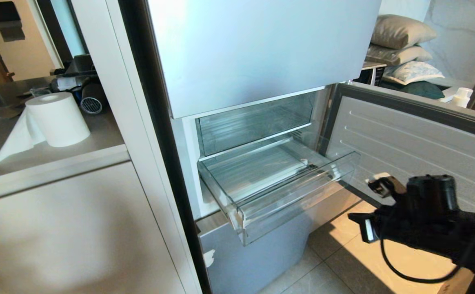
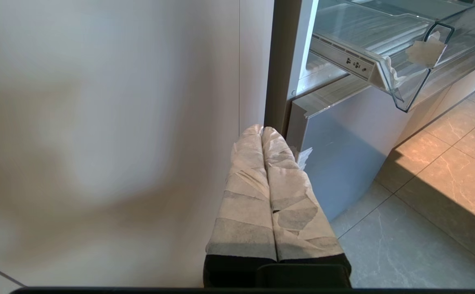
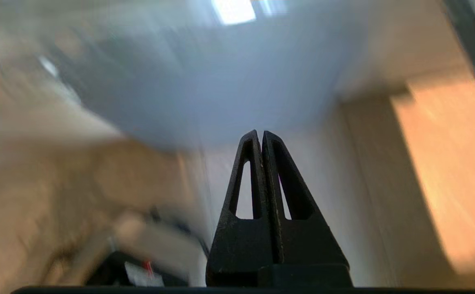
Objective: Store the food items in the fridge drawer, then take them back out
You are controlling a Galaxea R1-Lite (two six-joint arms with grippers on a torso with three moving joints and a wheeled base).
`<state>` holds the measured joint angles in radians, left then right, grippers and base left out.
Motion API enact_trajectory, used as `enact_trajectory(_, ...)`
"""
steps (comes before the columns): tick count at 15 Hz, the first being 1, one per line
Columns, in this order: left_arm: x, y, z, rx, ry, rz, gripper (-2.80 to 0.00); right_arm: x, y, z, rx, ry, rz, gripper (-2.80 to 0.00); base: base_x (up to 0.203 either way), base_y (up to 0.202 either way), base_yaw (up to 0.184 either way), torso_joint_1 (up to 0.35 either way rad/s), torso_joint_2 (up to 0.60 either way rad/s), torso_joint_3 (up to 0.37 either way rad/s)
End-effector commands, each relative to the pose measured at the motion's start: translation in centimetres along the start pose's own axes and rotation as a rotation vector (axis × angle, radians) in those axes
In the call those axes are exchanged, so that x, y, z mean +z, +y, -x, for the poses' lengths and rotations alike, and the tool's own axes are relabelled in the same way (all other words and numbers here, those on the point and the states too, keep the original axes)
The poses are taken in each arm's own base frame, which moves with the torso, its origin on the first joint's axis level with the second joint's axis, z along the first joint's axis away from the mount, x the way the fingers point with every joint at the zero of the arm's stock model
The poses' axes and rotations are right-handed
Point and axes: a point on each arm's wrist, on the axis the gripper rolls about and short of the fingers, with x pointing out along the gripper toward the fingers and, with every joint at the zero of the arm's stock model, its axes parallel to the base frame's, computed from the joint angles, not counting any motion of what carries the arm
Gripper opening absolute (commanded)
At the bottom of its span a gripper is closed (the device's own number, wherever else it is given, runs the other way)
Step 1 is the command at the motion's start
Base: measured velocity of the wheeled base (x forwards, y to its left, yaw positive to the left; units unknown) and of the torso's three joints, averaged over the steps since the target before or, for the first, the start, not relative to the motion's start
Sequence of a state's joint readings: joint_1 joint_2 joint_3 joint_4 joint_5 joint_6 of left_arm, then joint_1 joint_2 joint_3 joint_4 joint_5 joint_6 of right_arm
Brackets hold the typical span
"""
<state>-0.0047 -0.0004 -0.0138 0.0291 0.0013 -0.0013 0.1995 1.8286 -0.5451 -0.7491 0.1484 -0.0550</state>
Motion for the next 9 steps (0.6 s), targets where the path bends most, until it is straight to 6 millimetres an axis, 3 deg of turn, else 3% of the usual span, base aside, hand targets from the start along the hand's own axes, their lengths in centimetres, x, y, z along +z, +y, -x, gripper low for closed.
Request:
enact_trajectory(1,0.0,0.0,0.0,0.0,0.0,0.0,-2.8,-0.5,2.0,-7.1,0.08,0.006,0.0,-2.8,0.0,0.0,0.0,0.0,0.0,0.0)
enact_trajectory(5,0.0,0.0,0.0,0.0,0.0,0.0,-2.8,0.8,4.6,-11.8,0.143,-0.057,0.005,-2.8,0.0,0.0,0.0,0.0,0.0,0.0)
enact_trajectory(9,0.0,0.0,0.0,0.0,0.0,0.0,-2.8,2.8,6.0,-15.1,0.124,-0.143,0.007,-2.8,0.0,0.0,0.0,0.0,0.0,0.0)
